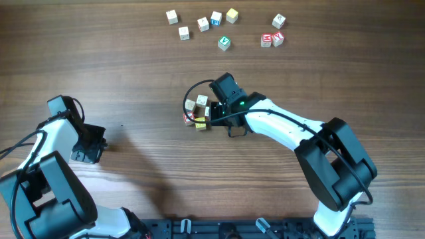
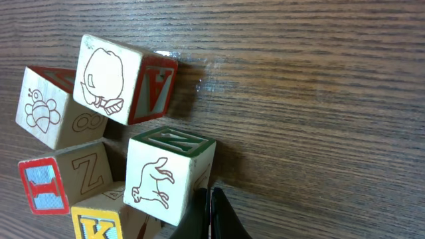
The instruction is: Form a circle
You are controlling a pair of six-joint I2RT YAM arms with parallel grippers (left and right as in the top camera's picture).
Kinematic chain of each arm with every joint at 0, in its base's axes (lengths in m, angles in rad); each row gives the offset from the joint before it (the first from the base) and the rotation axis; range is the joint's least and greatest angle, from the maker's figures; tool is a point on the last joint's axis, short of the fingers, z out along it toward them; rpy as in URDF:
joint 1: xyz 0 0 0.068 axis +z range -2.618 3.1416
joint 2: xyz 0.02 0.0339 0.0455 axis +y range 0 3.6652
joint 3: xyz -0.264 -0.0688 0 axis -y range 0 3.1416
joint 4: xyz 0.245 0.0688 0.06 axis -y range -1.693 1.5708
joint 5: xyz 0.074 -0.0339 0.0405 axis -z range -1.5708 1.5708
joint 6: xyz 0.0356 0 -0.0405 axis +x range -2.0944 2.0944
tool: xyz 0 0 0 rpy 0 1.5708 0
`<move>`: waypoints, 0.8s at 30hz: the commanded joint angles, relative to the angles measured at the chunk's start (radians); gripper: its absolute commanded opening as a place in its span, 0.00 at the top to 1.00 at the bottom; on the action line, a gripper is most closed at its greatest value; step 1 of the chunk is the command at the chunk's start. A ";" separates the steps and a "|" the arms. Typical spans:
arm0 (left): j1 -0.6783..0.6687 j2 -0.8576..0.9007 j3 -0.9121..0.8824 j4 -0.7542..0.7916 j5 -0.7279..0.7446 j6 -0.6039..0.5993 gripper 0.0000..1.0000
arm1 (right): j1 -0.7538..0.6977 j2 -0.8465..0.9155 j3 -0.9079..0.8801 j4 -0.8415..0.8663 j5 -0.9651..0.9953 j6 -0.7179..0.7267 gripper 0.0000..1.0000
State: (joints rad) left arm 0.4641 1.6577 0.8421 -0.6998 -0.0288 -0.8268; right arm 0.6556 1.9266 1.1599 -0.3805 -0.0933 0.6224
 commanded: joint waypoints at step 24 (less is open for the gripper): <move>0.009 0.037 -0.040 -0.035 -0.021 0.012 0.96 | -0.009 0.016 -0.009 0.026 0.017 0.006 0.96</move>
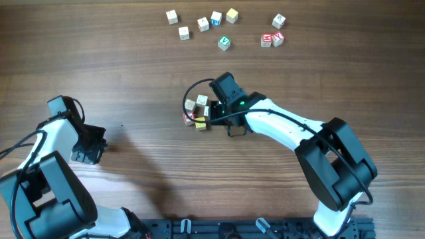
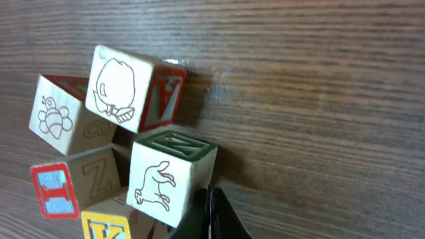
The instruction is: Form a circle
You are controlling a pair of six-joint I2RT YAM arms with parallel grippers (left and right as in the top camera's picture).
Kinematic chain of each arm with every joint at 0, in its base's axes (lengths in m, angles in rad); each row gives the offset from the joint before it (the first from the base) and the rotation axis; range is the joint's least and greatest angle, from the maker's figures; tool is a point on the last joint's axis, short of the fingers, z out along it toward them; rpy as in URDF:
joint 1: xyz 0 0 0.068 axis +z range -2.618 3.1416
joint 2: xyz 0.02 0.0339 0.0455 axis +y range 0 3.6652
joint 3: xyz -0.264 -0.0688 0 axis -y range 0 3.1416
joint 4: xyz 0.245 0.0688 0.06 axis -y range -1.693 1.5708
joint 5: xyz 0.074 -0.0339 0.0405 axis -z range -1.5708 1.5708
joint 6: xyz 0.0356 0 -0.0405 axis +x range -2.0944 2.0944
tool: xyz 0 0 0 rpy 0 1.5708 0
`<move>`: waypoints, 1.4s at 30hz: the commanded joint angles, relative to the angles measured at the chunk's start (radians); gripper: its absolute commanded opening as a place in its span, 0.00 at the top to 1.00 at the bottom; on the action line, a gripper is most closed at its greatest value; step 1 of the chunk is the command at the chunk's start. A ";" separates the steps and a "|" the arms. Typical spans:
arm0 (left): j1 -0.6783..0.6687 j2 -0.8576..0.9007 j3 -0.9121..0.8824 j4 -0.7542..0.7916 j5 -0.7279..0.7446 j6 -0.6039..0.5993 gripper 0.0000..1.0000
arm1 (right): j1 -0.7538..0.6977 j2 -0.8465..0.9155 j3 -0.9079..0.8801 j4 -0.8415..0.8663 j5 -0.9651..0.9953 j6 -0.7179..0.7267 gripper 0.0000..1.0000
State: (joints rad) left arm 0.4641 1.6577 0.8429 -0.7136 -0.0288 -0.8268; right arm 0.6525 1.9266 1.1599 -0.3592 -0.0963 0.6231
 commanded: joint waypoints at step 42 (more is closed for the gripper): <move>0.009 -0.239 0.092 -0.085 0.144 0.196 0.96 | -0.159 -0.539 0.014 -0.451 0.231 -0.043 0.76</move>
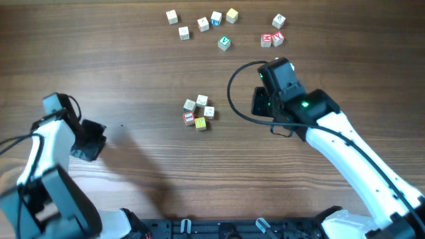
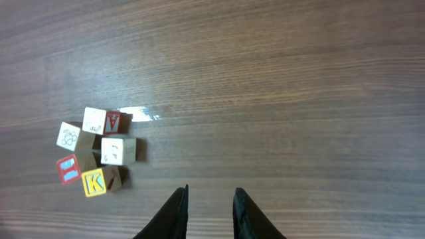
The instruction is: Form a circle
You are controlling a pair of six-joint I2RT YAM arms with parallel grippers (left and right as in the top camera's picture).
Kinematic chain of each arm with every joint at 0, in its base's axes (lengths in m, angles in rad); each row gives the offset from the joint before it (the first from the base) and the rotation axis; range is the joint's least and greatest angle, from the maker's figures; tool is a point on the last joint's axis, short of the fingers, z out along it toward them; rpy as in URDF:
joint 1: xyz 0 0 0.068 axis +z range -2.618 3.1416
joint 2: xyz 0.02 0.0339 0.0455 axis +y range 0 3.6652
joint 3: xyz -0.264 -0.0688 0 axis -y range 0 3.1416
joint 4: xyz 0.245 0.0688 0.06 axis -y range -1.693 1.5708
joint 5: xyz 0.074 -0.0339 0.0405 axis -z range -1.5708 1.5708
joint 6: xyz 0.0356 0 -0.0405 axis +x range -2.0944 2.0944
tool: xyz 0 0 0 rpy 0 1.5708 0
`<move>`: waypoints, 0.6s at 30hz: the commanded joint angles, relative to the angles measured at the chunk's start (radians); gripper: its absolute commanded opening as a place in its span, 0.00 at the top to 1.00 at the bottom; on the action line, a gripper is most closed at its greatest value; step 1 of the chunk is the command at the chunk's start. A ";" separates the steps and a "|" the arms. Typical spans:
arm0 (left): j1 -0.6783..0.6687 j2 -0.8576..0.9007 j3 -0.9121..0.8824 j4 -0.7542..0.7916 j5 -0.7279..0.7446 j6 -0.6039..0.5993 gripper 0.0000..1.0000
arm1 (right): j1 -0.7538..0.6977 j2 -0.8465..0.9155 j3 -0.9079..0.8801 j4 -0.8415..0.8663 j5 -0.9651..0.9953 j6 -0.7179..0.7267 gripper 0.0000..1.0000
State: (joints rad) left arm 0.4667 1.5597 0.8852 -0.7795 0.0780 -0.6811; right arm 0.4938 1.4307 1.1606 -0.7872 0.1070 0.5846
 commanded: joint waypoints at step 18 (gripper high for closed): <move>0.006 -1.115 0.052 -0.124 0.142 0.285 0.38 | -0.001 -0.553 0.014 -0.082 0.455 -0.005 0.01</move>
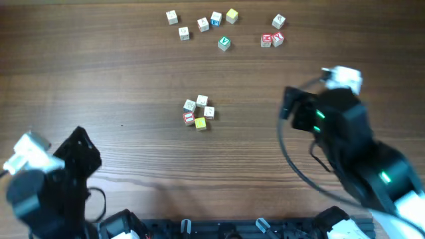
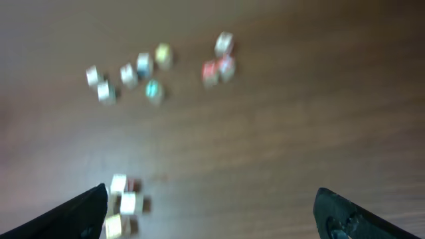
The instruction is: Form a circle
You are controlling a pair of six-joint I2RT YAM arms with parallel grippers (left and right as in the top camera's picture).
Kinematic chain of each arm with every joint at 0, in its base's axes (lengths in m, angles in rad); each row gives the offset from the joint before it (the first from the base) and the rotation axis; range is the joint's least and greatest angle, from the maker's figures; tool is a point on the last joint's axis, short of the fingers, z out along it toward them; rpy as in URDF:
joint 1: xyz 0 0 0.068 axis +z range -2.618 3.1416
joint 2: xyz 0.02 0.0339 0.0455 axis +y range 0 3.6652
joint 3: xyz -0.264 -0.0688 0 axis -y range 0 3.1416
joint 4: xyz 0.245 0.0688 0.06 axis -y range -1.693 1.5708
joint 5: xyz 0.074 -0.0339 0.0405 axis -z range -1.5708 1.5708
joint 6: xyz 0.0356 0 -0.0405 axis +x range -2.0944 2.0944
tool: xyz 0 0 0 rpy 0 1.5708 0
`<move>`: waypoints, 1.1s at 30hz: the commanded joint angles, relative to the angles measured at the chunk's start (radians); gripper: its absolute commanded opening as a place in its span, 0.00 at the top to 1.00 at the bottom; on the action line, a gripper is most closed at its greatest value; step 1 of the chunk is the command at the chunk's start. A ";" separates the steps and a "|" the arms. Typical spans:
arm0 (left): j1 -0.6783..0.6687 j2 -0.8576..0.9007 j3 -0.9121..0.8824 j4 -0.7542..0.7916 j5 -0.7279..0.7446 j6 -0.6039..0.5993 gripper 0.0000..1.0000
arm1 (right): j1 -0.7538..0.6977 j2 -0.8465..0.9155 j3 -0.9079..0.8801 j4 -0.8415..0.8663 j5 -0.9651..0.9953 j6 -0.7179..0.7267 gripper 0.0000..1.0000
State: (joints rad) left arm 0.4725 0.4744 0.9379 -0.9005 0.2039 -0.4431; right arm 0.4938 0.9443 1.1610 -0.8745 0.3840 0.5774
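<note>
A tight cluster of several wooden letter blocks lies mid-table; in the blurred right wrist view the cluster sits by the left finger. Several more loose blocks are scattered along the far side, with a red pair to their right, and the same loose blocks show in the wrist view. My right gripper is wide open and empty, high above the table and well right of the cluster. The right arm looms large. The left arm is at the near left, and its fingers cannot be made out.
Bare wooden tabletop surrounds the cluster on all sides. A black rail runs along the near edge between the two arm bases.
My right gripper has risen and drawn back to the right, and its jaws now stand wide open. The left arm has shifted toward the near edge. The blocks have not moved.
My right gripper was shut with its tip against the green-topped block in the cluster, and stayed there at the following moment. Then it stood away to the right, slightly open, with the cluster left compact. Now both arms are pulled back.
</note>
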 commanded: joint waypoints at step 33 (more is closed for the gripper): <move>0.001 -0.023 -0.002 -0.152 0.016 0.043 0.00 | -0.001 -0.144 0.013 -0.001 0.334 0.000 0.00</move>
State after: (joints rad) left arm 0.4725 0.4469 0.9390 -1.0515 0.2081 -0.4156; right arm 0.4938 0.8074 1.1618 -0.8787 0.6758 0.5777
